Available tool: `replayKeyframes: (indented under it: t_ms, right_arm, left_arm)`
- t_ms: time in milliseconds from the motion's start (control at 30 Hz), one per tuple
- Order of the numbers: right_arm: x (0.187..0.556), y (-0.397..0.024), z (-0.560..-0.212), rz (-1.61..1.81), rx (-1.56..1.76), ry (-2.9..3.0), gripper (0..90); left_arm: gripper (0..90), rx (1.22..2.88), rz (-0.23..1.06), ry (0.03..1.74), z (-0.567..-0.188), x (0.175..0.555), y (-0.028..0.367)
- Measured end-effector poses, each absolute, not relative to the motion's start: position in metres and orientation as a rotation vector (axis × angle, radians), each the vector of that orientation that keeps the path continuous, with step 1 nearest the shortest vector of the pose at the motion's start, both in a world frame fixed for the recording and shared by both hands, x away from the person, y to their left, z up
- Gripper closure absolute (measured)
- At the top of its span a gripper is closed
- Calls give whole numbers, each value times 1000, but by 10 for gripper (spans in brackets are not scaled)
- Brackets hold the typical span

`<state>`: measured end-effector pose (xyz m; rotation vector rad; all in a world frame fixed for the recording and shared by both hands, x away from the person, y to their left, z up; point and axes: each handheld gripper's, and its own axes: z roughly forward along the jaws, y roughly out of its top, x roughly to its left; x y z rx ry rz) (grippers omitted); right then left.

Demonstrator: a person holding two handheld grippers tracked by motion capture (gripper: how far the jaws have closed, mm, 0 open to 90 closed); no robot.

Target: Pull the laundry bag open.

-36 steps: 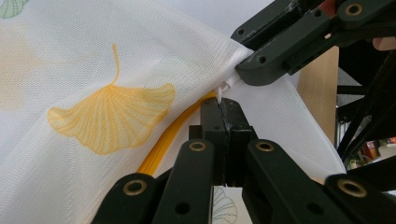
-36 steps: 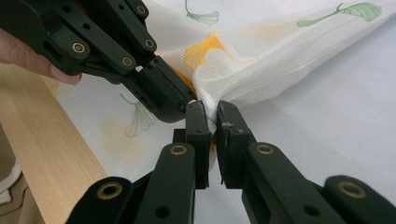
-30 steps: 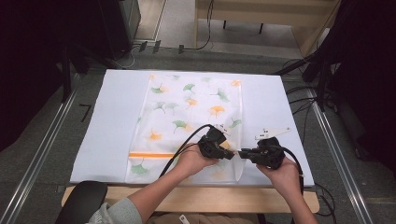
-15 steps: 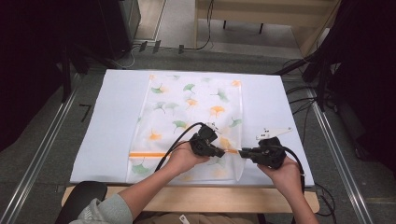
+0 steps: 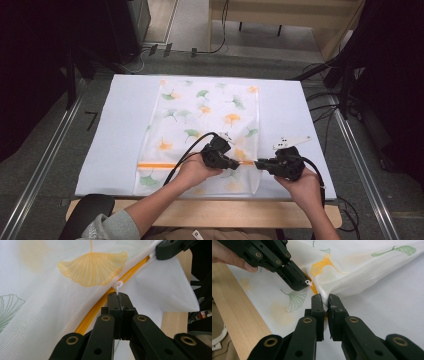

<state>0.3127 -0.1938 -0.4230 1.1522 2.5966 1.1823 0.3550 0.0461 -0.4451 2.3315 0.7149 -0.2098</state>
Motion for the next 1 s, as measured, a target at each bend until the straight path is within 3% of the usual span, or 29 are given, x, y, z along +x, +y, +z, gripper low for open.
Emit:
replayKeyframes:
  t_ms: [1000]
  right_arm:
    - [317, -205, -427, 1169, 1188, 2610, 861]
  left_arm:
    - [900, 2316, -247, 819, -451, 364, 73]
